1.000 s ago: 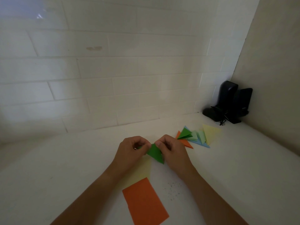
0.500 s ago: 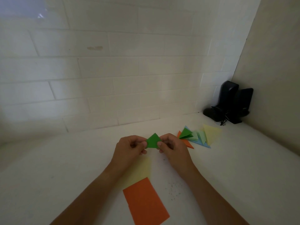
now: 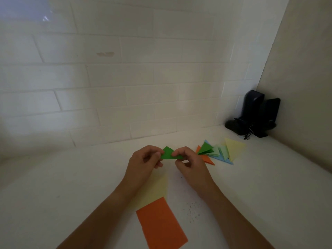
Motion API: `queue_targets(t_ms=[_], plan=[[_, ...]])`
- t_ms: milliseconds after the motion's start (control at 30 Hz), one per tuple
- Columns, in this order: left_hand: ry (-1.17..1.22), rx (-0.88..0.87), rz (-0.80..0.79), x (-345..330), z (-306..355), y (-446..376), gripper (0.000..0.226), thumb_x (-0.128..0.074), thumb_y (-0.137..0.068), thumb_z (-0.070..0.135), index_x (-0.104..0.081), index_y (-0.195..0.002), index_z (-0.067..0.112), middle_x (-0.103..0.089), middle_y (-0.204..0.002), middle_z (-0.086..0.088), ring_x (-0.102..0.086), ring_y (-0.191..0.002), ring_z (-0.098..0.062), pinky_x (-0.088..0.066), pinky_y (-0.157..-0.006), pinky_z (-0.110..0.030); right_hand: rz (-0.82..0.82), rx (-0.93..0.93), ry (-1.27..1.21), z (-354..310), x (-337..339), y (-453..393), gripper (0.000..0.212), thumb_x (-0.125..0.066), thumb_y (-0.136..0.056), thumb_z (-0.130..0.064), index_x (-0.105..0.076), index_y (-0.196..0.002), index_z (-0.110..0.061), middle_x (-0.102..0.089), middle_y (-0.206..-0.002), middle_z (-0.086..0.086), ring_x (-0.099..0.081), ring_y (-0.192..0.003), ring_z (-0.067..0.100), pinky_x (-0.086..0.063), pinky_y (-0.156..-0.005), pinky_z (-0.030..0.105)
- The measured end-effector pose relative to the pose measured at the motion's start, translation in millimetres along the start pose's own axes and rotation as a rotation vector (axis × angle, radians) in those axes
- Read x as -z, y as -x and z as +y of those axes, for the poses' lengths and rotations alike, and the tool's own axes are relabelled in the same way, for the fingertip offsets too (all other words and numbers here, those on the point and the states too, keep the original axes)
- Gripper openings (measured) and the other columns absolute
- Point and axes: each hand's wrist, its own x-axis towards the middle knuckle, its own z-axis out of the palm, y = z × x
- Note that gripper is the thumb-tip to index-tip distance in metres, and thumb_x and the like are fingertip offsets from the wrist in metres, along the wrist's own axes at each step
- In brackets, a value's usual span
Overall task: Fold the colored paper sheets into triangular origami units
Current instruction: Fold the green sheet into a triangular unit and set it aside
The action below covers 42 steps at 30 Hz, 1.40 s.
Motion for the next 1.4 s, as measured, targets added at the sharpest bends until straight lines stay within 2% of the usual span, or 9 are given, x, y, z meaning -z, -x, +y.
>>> queue_targets(t_ms=[67,233,400,533,667,767,967,1200,1400], plan=[[0.072,0.022,-0.004,-0.6,2.4,0.4,0.015,-0.062,-0.100,0.008,-0.076,-0.103,0.013,-0.077,-0.086,-0.004,-0.075,-0.079,-0.019,-0.059,-0.075,-0.024,-0.006,0.014,-0.003,0.0,-0.7,-0.3,0.027,-0.062,-0.093,0.002,-0.068,-0.100,-0.024,-0.066,-0.099,-0.013,-0.061,-0.079,0.000,-0.045,-0.064,0.017],[0.060,0.012,-0.035,-1.6,4.6,2.4,0.015,-0.071,-0.094,0.006,-0.077,-0.104,0.016,-0.077,-0.085,-0.005,-0.075,-0.078,-0.016,-0.057,-0.073,-0.020,0.077,0.056,0.050,2.1,0.9,-1.4,0.014,-0.068,-0.096,-0.013,-0.070,-0.091,-0.026,-0.064,-0.097,-0.013,-0.062,-0.098,0.007,-0.051,-0.078,0.019],[-0.091,-0.010,0.057,1.1,-4.6,-1.5,0.009,-0.072,-0.095,0.022,-0.078,-0.089,0.023,-0.072,-0.083,0.001,-0.068,-0.080,-0.017,-0.054,-0.075,-0.032,0.014,0.027,-0.006,4.6,0.2,-3.2,0.014,-0.063,-0.100,-0.011,-0.069,-0.091,-0.020,-0.066,-0.082,-0.010,-0.064,-0.077,0.009,-0.052,-0.071,0.024],[-0.010,0.028,0.020,0.3,-0.8,0.9,0.014,-0.069,-0.098,0.021,-0.077,-0.088,0.015,-0.075,-0.076,-0.001,-0.071,-0.072,-0.011,-0.054,-0.067,-0.024,-0.007,0.001,-0.022,6.7,0.2,-3.8,0.014,-0.063,-0.100,-0.013,-0.069,-0.091,-0.021,-0.068,-0.079,0.000,-0.066,-0.071,0.013,-0.055,-0.068,0.038],[-0.039,0.033,-0.025,-0.5,1.8,2.7,0.018,-0.074,-0.094,0.025,-0.075,-0.081,0.012,-0.072,-0.068,-0.005,-0.068,-0.065,-0.011,-0.052,-0.065,-0.021,-0.076,0.016,-0.005,5.8,-0.7,-2.5,0.012,-0.064,-0.100,-0.016,-0.070,-0.090,-0.019,-0.067,-0.079,-0.002,-0.061,-0.075,0.011,-0.049,-0.067,0.024],[-0.036,0.025,-0.081,-2.0,4.5,4.2,0.021,-0.073,-0.094,0.023,-0.073,-0.077,0.012,-0.072,-0.068,-0.005,-0.069,-0.066,-0.012,-0.051,-0.066,-0.019,-0.127,0.038,0.007,5.0,-0.4,-2.4,0.013,-0.065,-0.100,-0.016,-0.070,-0.089,-0.016,-0.064,-0.075,-0.005,-0.057,-0.072,0.009,-0.044,-0.066,0.023],[0.080,0.055,-0.125,-3.0,4.1,3.7,0.006,-0.074,-0.093,0.013,-0.079,-0.096,0.011,-0.078,-0.083,-0.006,-0.075,-0.080,-0.021,-0.056,-0.072,-0.021,-0.099,0.018,0.003,6.9,-0.2,-2.9,0.016,-0.063,-0.101,-0.018,-0.070,-0.087,-0.020,-0.065,-0.076,-0.007,-0.058,-0.072,0.007,-0.045,-0.067,0.023],[0.149,0.050,-0.056,-0.8,2.4,2.5,0.005,-0.078,-0.090,0.011,-0.079,-0.095,0.012,-0.078,-0.082,-0.010,-0.073,-0.074,-0.017,-0.059,-0.074,-0.026,-0.182,-0.007,-0.007,5.1,0.6,-1.2,0.011,-0.074,-0.093,-0.031,-0.071,-0.085,-0.024,-0.069,-0.075,0.007,-0.062,-0.069,0.016,-0.047,-0.067,0.035],[0.141,0.025,-0.121,-1.5,2.9,3.3,0.013,-0.071,-0.095,0.013,-0.081,-0.104,0.013,-0.079,-0.098,-0.009,-0.069,-0.078,-0.012,-0.056,-0.073,-0.023,-0.190,-0.035,-0.041,3.8,0.5,-0.5,0.016,-0.072,-0.096,-0.025,-0.073,-0.081,-0.019,-0.074,-0.074,0.007,-0.066,-0.065,0.017,-0.055,-0.067,0.036]])
